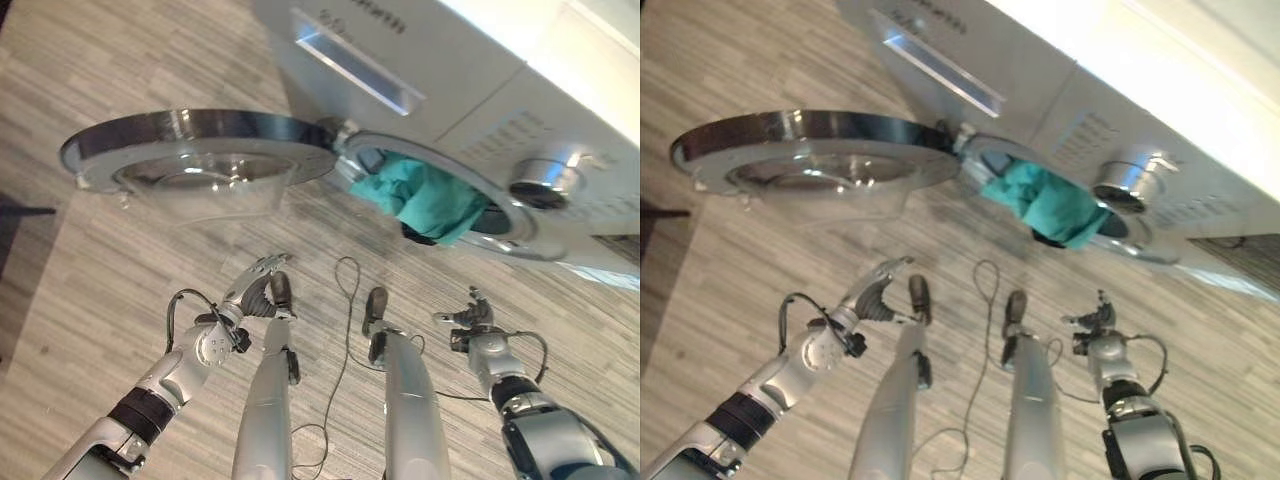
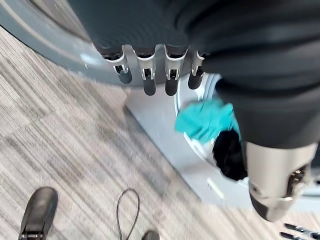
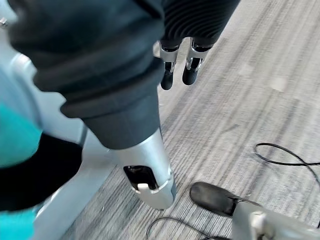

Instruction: Grab the laundry basket,head to the washer,open it,put in the laundry and shut it.

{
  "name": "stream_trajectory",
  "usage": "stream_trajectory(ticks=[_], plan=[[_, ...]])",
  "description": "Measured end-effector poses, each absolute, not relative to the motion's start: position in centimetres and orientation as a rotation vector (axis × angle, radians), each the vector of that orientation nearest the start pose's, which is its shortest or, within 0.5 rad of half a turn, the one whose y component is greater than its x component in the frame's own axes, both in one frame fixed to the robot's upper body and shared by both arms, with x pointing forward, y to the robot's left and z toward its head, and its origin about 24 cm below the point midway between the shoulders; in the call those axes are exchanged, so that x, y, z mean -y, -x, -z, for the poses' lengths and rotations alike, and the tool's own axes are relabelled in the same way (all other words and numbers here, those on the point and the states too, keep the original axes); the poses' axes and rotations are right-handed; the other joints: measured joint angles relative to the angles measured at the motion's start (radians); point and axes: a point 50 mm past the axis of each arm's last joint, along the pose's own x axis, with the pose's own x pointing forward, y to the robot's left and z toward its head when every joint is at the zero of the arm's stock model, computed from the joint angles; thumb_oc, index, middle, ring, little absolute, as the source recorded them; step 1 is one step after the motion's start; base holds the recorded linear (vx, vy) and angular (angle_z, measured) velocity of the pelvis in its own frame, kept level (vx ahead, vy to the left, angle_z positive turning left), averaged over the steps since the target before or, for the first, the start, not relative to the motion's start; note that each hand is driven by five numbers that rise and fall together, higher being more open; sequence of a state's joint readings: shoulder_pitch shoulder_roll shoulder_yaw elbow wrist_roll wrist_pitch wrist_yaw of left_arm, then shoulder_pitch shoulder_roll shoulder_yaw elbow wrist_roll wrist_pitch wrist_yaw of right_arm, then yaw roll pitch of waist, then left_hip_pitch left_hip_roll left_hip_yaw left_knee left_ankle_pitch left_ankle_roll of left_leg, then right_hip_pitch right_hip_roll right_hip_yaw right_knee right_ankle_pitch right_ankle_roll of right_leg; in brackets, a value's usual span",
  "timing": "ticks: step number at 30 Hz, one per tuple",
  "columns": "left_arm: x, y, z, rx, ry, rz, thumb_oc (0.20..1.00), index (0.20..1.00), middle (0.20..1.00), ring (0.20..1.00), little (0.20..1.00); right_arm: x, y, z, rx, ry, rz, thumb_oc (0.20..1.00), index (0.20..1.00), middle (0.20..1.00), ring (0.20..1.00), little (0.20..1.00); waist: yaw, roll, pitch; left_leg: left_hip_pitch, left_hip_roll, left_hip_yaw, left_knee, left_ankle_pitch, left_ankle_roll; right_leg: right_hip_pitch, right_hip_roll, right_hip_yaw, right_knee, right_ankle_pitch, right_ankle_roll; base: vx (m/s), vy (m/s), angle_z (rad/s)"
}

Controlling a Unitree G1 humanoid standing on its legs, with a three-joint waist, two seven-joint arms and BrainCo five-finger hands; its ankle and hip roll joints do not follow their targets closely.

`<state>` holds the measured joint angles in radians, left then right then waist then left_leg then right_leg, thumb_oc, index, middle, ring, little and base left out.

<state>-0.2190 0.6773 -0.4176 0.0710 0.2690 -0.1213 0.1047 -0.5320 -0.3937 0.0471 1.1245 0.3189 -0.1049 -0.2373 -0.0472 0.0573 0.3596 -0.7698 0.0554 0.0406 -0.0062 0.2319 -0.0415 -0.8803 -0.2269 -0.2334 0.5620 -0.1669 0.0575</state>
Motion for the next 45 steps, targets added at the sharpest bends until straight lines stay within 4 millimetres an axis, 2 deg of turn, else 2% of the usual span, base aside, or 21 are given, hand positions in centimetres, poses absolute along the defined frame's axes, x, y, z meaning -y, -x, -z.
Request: stream_trajectory(ticks=[3, 5, 9, 10, 12, 14, 17, 21, 25, 27, 30, 32, 33, 34, 35, 39, 41, 45], plan=[[-19.1, -27.3, -8.5, 0.224, -0.942, 0.309, 1.0, 1.0, 1.0, 1.0, 1.0, 29.3, -30.8, 0.4, -0.412, 0.081, 0.516, 1.0, 1.0, 1.0, 1.0, 1.0, 0.033, 0.026, 0.011, -0.001, -0.003, -0.003, -0.003, 0.006, 0.001, -0.002, -0.004, -0.002, 0.007, -0.001, -0.001, 0.02, 0.008, 0.04], [-19.5, -27.1, -8.6, 0.201, -0.944, 0.341, 1.0, 1.0, 1.0, 1.0, 1.0, 29.8, -31.3, -0.2, -0.403, -0.025, 0.575, 1.0, 1.0, 1.0, 1.0, 1.0, 0.036, 0.032, 0.013, -0.001, -0.005, -0.004, -0.004, 0.007, 0.001, -0.005, -0.007, -0.003, 0.013, -0.004, -0.003, 0.01, 0.01, 0.02], [-18.6, -27.3, -9.8, 0.256, -0.915, 0.37, 1.0, 1.0, 1.0, 1.0, 1.0, 30.5, -32.6, -2.1, -0.343, -0.189, 0.639, 1.0, 1.0, 1.0, 1.0, 1.0, 0.046, 0.049, 0.016, -0.002, -0.012, -0.008, -0.016, 0.024, -0.004, -0.008, -0.014, -0.007, 0.014, -0.005, -0.001, 0.04, 0.025, 0.05], [-18.2, -27.2, -10.5, 0.296, -0.889, 0.38, 1.0, 1.0, 1.0, 1.0, 1.0, 31.1, -32.6, -2.5, -0.332, -0.241, 0.671, 1.0, 1.0, 1.0, 1.0, 1.0, 0.048, 0.058, 0.02, -0.002, -0.014, -0.013, -0.023, 0.029, -0.005, -0.011, -0.017, -0.011, 0.018, -0.006, 0.0, 0.05, 0.039, 0.15], [-17.5, -26.5, -11.9, 0.361, -0.852, 0.415, 1.0, 1.0, 1.0, 1.0, 1.0, 32.2, -33.3, -4.5, -0.23, -0.435, 0.724, 1.0, 1.0, 1.0, 1.0, 1.0, 0.096, 0.1, 0.022, -0.009, -0.028, -0.033, -0.052, 0.035, -0.003, -0.032, -0.036, -0.024, 0.048, -0.025, 0.002, 0.07, 0.05, 0.27], [-17.7, -26.2, -12.1, 0.363, -0.864, 0.421, 1.0, 1.0, 1.0, 1.0, 1.0, 32.6, -33.9, -5.8, -0.174, -0.5, 0.729, 1.0, 1.0, 1.0, 1.0, 1.0, 0.121, 0.123, 0.021, -0.03, -0.031, -0.036, -0.05, 0.039, 0.001, -0.05, -0.042, -0.027, 0.058, -0.029, 0.0, 0.05, 0.0, 0.15], [-18.2, -26.1, -11.9, 0.346, -0.865, 0.409, 1.0, 1.0, 1.0, 1.0, 1.0, 32.3, -34.9, -7.4, -0.109, -0.586, 0.7, 1.0, 1.0, 1.0, 1.0, 1.0, 0.148, 0.143, 0.019, -0.046, -0.034, -0.042, -0.05, 0.048, -0.005, -0.064, -0.046, -0.032, 0.06, -0.033, 0.0, 0.05, -0.001, 0.05], [-18.0, -26.3, -12.1, 0.356, -0.875, 0.413, 1.0, 1.0, 1.0, 1.0, 1.0, 31.4, -35.9, -8.5, -0.062, -0.699, 0.666, 1.0, 1.0, 1.0, 1.0, 1.0, 0.158, 0.145, 0.018, -0.056, -0.04, -0.064, -0.049, 0.054, -0.009, -0.063, -0.055, -0.052, 0.07, -0.046, 0.002, 0.05, -0.018, 0.15], [-17.5, -26.8, -13.1, 0.402, -0.879, 0.413, 1.0, 1.0, 1.0, 1.0, 1.0, 30.8, -36.6, -9.3, -0.039, -0.811, 0.662, 1.0, 1.0, 1.0, 1.0, 1.0, 0.182, 0.147, 0.016, -0.06, -0.049, -0.097, -0.049, 0.062, -0.019, -0.066, -0.062, -0.056, 0.104, -0.073, 0.002, 0.05, -0.021, 0.2], [-17.3, -26.7, -13.0, 0.401, -0.878, 0.424, 1.0, 1.0, 1.0, 1.0, 1.0, 30.4, -37.3, -10.3, -0.012, -0.854, 0.651, 1.0, 1.0, 1.0, 1.0, 1.0, 0.196, 0.152, 0.013, -0.075, -0.051, -0.107, -0.05, 0.055, -0.013, -0.085, -0.065, -0.06, 0.128, -0.083, -0.003, 0.06, -0.035, 0.13], [-16.9, -26.8, -13.1, 0.41, -0.877, 0.436, 1.0, 1.0, 1.0, 1.0, 1.0, 29.9, -38.1, -11.8, 0.024, -0.868, 0.61, 1.0, 1.0, 1.0, 1.0, 1.0, 0.202, 0.157, 0.009, -0.106, -0.046, -0.109, -0.048, 0.05, -0.016, -0.111, -0.066, -0.066, 0.132, -0.083, -0.008, 0.05, -0.031, 0.04], [-16.4, -27.0, -13.3, 0.424, -0.876, 0.454, 1.0, 1.0, 1.0, 1.0, 1.0, 29.8, -38.1, -11.8, 0.024, -0.877, 0.608, 1.0, 1.0, 1.0, 1.0, 1.0, 0.203, 0.157, 0.009, -0.113, -0.045, -0.112, -0.046, 0.051, -0.015, -0.112, -0.068, -0.074, 0.132, -0.084, -0.009, 0.04, -0.03, 0.06], [-15.9, -27.1, -13.3, 0.436, -0.865, 0.464, 1.0, 1.0, 1.0, 1.0, 1.0, 29.8, -38.1, -11.8, 0.024, -0.88, 0.607, 0.896, 0.896, 0.896, 0.896, 0.896, 0.201, 0.157, 0.009, -0.12, -0.047, -0.113, -0.034, 0.055, -0.011, -0.112, -0.07, -0.075, 0.132, -0.084, -0.009, 0.04, -0.02, 0.07], [-15.5, -27.2, -13.4, 0.444, -0.857, 0.471, 1.0, 1.0, 1.0, 1.0, 1.0, 29.8, -38.1, -11.8, 0.023, -0.875, 0.606, 0.526, 0.526, 0.526, 0.526, 0.526, 0.2, 0.157, 0.009, -0.122, -0.05, -0.114, -0.032, 0.056, -0.011, -0.112, -0.07, -0.075, 0.13, -0.084, -0.009, 0.04, -0.002, 0.06], [-14.8, -27.3, -13.5, 0.461, -0.851, 0.488, 1.0, 1.0, 1.0, 1.0, 1.0, 29.9, -38.1, -11.9, 0.023, -0.866, 0.606, 0.2, 0.2, 0.2, 0.2, 0.2, 0.198, 0.156, 0.009, -0.124, -0.053, -0.113, -0.032, 0.066, -0.022, -0.112, -0.071, -0.075, 0.128, -0.084, -0.009, 0.03, 0.005, 0.05], [-14.8, -27.6, -13.5, 0.463, -0.863, 0.48, 1.0, 1.0, 1.0, 1.0, 1.0, 30.3, -37.9, -11.8, 0.022, -0.862, 0.617, 0.2, 0.2, 0.2, 0.2, 0.2, 0.197, 0.156, 0.009, -0.124, -0.055, -0.113, -0.03, 0.068, -0.021, -0.112, -0.072, -0.075, 0.128, -0.084, -0.008, -0.02, 0.014, 0.01], [-15.5, -28.2, -12.8, 0.42, -0.865, 0.445, 1.0, 1.0, 1.0, 1.0, 1.0, 30.4, -37.7, -11.7, 0.009, -0.819, 0.598, 0.2, 0.2, 0.2, 0.2, 0.2, 0.196, 0.156, 0.009, -0.126, -0.05, -0.11, -0.02, 0.067, -0.021, -0.112, -0.07, -0.073, 0.125, -0.082, -0.005, 0.06, -0.001, -0.06], [-15.6, -28.2, -12.7, 0.427, -0.926, 0.438, 1.0, 1.0, 1.0, 1.0, 1.0, 30.3, -37.7, -11.9, -0.007, -0.78, 0.541, 0.2, 0.2, 0.2, 0.2, 0.2, 0.167, 0.15, 0.014, -0.125, -0.046, -0.107, -0.016, 0.069, -0.022, -0.112, -0.07, -0.069, 0.125, -0.076, -0.006, -0.05, 0.0, -0.03]])
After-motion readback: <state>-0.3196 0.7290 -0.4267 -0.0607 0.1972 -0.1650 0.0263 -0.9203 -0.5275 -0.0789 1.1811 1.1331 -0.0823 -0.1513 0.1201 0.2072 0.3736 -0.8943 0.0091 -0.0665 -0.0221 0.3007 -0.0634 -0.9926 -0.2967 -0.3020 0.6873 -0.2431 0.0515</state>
